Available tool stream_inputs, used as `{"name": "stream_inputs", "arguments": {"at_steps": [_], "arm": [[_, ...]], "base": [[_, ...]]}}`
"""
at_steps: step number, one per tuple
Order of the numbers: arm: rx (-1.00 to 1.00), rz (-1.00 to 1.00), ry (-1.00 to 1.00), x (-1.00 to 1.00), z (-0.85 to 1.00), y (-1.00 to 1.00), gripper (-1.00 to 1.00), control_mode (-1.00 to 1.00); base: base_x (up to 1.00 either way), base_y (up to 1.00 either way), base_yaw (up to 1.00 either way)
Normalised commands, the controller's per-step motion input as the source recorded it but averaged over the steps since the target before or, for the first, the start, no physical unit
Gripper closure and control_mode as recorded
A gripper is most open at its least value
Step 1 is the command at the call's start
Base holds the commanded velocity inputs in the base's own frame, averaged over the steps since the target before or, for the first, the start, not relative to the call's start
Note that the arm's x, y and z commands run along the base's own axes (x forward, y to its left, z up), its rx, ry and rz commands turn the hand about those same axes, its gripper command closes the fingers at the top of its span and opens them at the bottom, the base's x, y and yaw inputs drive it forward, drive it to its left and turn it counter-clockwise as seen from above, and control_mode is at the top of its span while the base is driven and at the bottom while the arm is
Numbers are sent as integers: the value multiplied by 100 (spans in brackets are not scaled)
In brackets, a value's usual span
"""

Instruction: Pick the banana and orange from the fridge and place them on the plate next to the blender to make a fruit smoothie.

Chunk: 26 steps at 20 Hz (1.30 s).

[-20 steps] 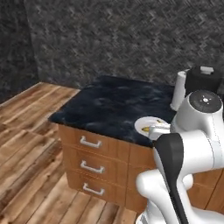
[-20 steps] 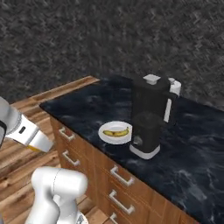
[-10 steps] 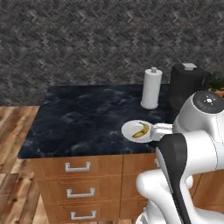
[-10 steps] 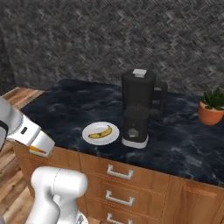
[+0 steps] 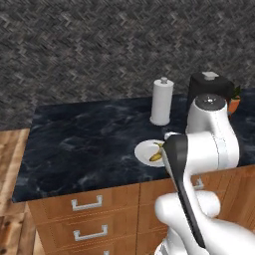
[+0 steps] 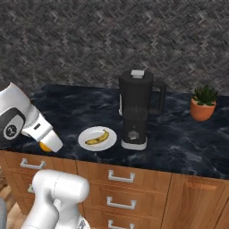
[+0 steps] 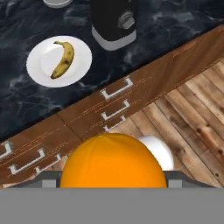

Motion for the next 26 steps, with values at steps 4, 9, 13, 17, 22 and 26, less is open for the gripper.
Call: {"name": "stream_inputs", "arguments": {"at_steps": [4,9,13,17,22,26], "arm": [[8,-6,34,100,-52,-14,100,-100],[9,0,15,100,-36,-12,100,-100],[7,0,4,98,-11,0,100,-100],[5,0,0,79,-50,0,100,-100],[1,-1,-4,54,-68,0,100,-100],[0,-1,-7,52,-58,0,100,-100]], "base": [[0,0,0],[0,0,0],[0,0,0],[0,0,0],[0,0,0],[0,0,0]]}}
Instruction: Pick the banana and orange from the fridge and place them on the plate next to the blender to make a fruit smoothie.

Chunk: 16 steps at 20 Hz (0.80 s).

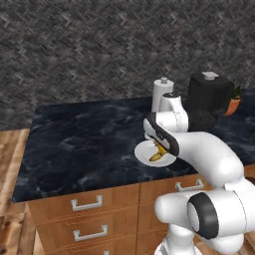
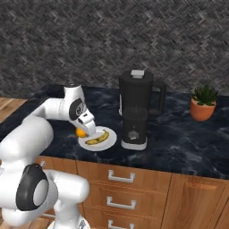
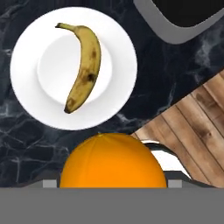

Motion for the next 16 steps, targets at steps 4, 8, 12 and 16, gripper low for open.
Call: {"name": "stream_inputs", "arguments": {"at_steps": [4,8,12,16], "arm": [[0,0,-1,66,-40,0,100,-100],[0,-2,0,72,-16,0,100,-100],[0,-1,0,65,-25,0,100,-100],[0,0,-2,38,-50,0,100,-100]], "base": [[0,0,0],[0,0,0],[0,0,0],[0,0,0]]}}
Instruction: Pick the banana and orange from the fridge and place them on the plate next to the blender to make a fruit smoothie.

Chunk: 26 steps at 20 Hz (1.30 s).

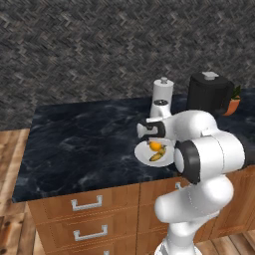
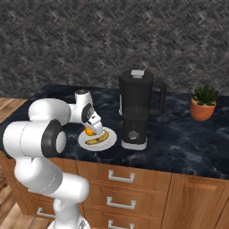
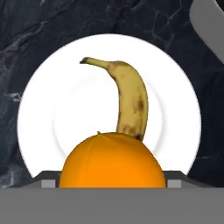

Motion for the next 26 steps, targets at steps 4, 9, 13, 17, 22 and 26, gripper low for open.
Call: {"name": "stream_inputs", "arguments": {"at_steps": [4,9,13,17,22,26], "arm": [[0,0,-6,16,-59,0,100,-100],[0,0,-9,0,-43,2,-100,-100],[0,0,-10,0,-12,0,-100,-100],[0,-3,-11,-2,12,0,-100,-100],[0,-10,-2,-9,74,-4,-100,-100],[0,-10,-2,-24,70,-3,-100,-100]], "base": [[0,0,0],[0,0,0],[0,0,0],[0,0,0],[0,0,0],[0,0,0]]}}
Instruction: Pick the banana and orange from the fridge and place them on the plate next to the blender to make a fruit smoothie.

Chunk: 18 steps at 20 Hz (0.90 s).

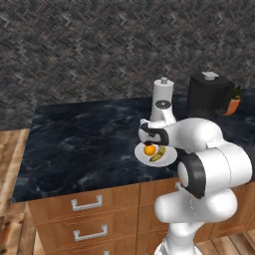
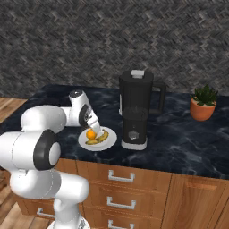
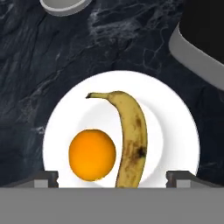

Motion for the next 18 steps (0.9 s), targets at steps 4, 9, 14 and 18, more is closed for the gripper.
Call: {"name": "stream_inputs", "arguments": {"at_steps": [4,9,14,18], "arm": [[0,-9,-9,-75,24,-6,-100,-100],[2,-8,-10,-100,6,-19,-100,-100],[0,-6,-12,-86,35,-19,-100,-100],[0,-4,-15,-80,61,-17,-100,-100]], "base": [[0,0,0],[0,0,0],[0,0,0],[0,0,0]]}}
